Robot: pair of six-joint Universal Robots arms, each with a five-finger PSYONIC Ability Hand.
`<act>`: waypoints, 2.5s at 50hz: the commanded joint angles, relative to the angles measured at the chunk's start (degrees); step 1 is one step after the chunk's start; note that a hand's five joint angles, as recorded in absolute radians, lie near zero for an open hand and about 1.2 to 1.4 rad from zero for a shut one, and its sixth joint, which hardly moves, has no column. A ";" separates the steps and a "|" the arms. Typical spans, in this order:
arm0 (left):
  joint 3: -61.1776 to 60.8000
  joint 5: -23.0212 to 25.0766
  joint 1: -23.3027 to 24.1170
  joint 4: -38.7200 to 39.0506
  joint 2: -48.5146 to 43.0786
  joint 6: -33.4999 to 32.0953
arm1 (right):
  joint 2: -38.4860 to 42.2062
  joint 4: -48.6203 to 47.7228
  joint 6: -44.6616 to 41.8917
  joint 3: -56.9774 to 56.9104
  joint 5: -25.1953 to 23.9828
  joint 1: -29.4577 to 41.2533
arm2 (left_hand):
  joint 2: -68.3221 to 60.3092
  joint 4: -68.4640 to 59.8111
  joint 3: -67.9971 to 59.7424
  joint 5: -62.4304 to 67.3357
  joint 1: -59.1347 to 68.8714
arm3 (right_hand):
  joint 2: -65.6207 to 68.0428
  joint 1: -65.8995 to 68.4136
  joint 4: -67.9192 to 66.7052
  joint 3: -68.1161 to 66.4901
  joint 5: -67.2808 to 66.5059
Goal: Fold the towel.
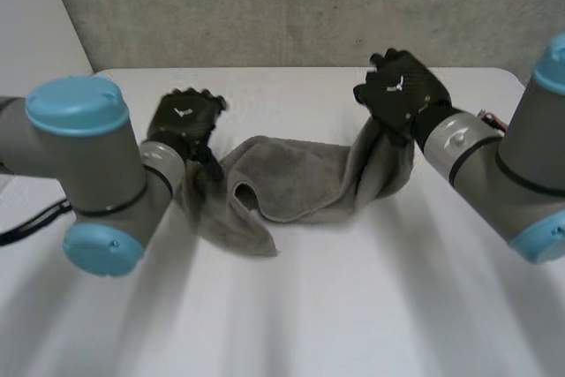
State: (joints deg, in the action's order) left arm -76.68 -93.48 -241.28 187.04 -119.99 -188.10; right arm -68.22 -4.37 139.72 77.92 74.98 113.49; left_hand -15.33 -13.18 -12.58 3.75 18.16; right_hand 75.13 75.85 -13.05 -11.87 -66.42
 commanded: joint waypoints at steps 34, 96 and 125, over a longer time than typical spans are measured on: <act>-2.24 -11.29 6.96 1.05 -6.66 9.68 | -1.13 -5.83 9.69 23.15 0.52 -7.49 | -3.80 3.18 2.58 5.38 0.97 | -47.05 -47.77 3.05 1.87 48.34; 0.84 -6.28 6.17 -1.24 -6.91 15.84 | -0.69 -11.28 7.14 29.30 2.54 -12.06 | -10.20 3.18 2.58 11.77 7.37 | -48.73 -49.45 3.05 1.87 50.02; -3.03 -4.71 3.01 -14.84 2.82 3.28 | -7.72 -0.20 7.58 22.97 -6.08 -14.08 | -64.67 3.18 2.58 66.25 61.84 | 4.87 4.15 3.05 1.87 -3.58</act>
State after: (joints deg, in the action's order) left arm -78.41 -101.55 -236.73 179.78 -121.10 -182.09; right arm -72.59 -9.25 146.96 102.34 72.08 99.65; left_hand -74.42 -13.18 -12.58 65.99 75.31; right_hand 75.02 75.91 -13.05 -11.87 -66.40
